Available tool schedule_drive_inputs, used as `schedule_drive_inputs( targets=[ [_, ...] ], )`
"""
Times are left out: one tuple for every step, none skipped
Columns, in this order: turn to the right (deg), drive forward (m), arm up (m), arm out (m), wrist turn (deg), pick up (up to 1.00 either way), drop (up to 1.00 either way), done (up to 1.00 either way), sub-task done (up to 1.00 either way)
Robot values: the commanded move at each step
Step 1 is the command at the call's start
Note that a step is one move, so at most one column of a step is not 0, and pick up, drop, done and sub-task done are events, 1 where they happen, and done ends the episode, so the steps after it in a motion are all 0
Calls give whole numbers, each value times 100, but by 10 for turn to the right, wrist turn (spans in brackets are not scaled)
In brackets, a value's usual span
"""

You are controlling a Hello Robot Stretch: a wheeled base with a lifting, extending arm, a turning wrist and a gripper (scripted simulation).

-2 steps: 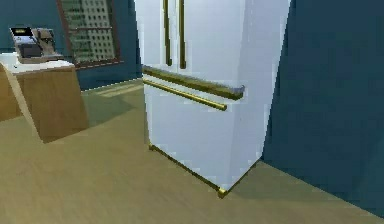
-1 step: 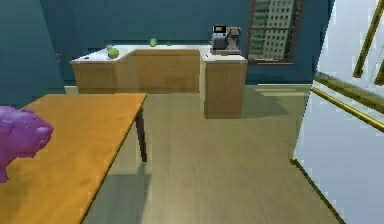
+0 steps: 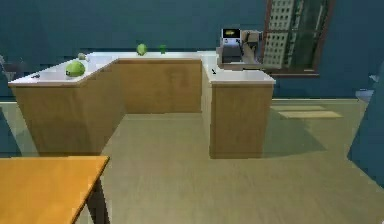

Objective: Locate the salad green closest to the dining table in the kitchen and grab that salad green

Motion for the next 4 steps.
schedule_drive_inputs(
  targets=[
    [0, 100, 0, 0, 0, 0, 0, 0, 0],
    [-150, 0, 0, 0, 0, 0, 0, 0, 0],
    [0, 15, 0, 0, 0, 0, 0, 0, 0],
    [-180, 0, 0, 0, 0, 0, 0, 0, 0]
  ],
)
